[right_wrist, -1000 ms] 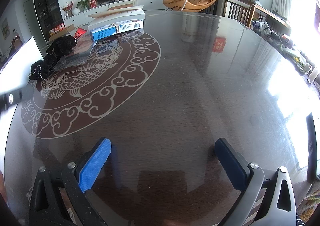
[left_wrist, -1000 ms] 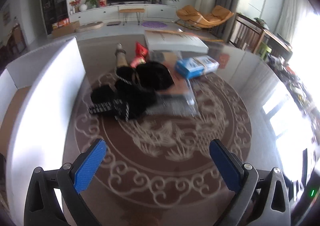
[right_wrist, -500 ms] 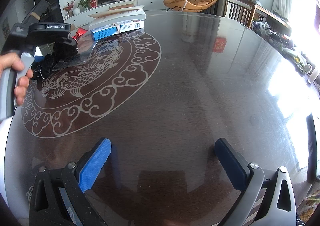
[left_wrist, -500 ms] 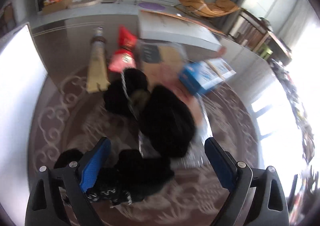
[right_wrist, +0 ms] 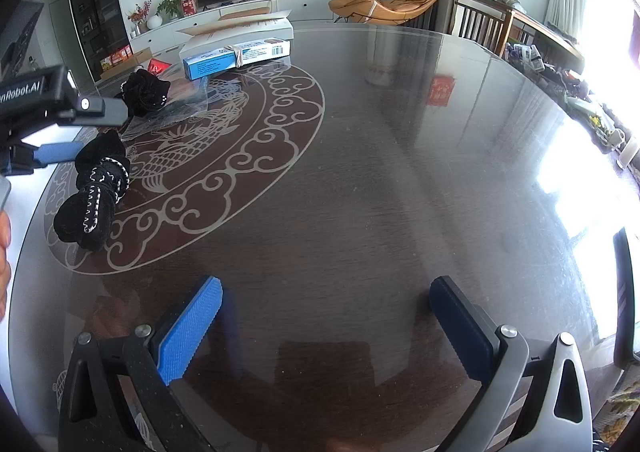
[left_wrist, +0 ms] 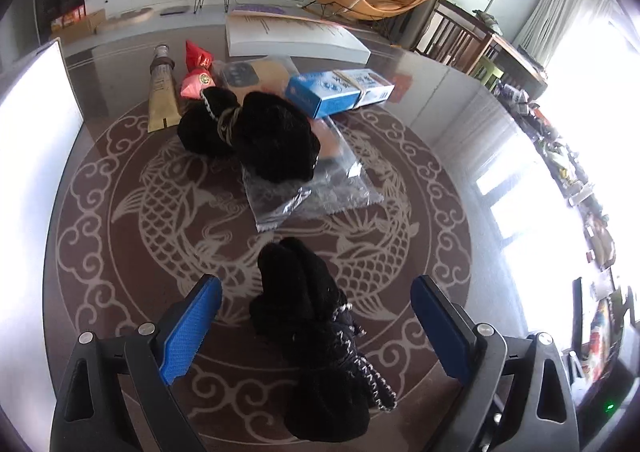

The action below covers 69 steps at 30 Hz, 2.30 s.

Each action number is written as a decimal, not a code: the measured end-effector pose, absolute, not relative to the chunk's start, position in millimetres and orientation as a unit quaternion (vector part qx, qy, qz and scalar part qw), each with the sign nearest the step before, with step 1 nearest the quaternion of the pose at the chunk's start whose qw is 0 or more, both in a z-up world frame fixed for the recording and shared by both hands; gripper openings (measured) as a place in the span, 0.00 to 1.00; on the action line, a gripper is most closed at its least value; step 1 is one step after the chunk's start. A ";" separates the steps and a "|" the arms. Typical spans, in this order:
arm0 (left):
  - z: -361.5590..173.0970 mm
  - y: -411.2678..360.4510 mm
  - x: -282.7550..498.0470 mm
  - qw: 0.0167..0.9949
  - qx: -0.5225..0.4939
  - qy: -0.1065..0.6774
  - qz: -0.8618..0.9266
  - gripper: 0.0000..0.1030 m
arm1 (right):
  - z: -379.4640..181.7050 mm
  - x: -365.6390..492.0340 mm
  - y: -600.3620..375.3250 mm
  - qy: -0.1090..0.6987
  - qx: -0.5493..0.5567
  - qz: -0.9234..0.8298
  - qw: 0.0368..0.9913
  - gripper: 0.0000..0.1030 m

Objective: Organize objects
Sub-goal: 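Move the left tool onto the black knitted gloves and close it, then lift the black gloves off the table with the left tool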

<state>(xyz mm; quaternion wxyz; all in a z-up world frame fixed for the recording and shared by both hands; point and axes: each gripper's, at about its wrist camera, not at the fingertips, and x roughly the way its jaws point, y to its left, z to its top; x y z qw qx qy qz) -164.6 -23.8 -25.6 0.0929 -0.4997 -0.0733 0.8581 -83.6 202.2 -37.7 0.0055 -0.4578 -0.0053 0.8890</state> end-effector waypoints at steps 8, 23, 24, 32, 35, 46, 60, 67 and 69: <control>-39.8 -25.2 -136.0 0.051 -0.464 -0.037 0.884 0.37 | -37.9 -83.4 202.1 -0.005 -0.457 0.889 0.006 1.00; -53.4 -57.5 -91.0 -0.013 -0.467 -0.005 0.884 1.00 | -38.2 -83.3 202.1 -0.005 -0.457 0.889 0.005 1.00; -53.7 -57.0 -90.9 -0.013 -0.467 -0.005 0.884 1.00 | -38.2 -83.3 202.0 -0.005 -0.457 0.889 0.005 1.00; -54.6 -55.0 -91.1 -0.013 -0.465 -0.006 0.885 1.00 | -38.3 -83.3 201.9 -0.005 -0.457 0.889 0.005 1.00; -54.2 -54.5 -89.0 -0.014 -0.464 -0.006 0.886 1.00 | -38.4 -83.4 201.8 -0.006 -0.457 0.889 0.006 1.00; -54.4 -54.6 -89.2 -0.014 -0.464 -0.006 0.886 1.00 | -38.5 -83.4 201.9 -0.006 -0.457 0.889 0.005 1.00; -54.0 -49.3 -89.5 0.007 -0.458 0.007 0.889 1.00 | -38.6 -83.4 202.0 -0.006 -0.457 0.889 0.005 1.00; -53.8 -49.3 -89.4 0.007 -0.458 0.007 0.889 1.00 | -38.8 -83.4 202.1 -0.005 -0.457 0.890 0.005 1.00; -53.8 -49.3 -89.4 0.007 -0.458 0.007 0.889 1.00 | -38.8 -83.3 201.9 -0.005 -0.457 0.890 0.006 1.00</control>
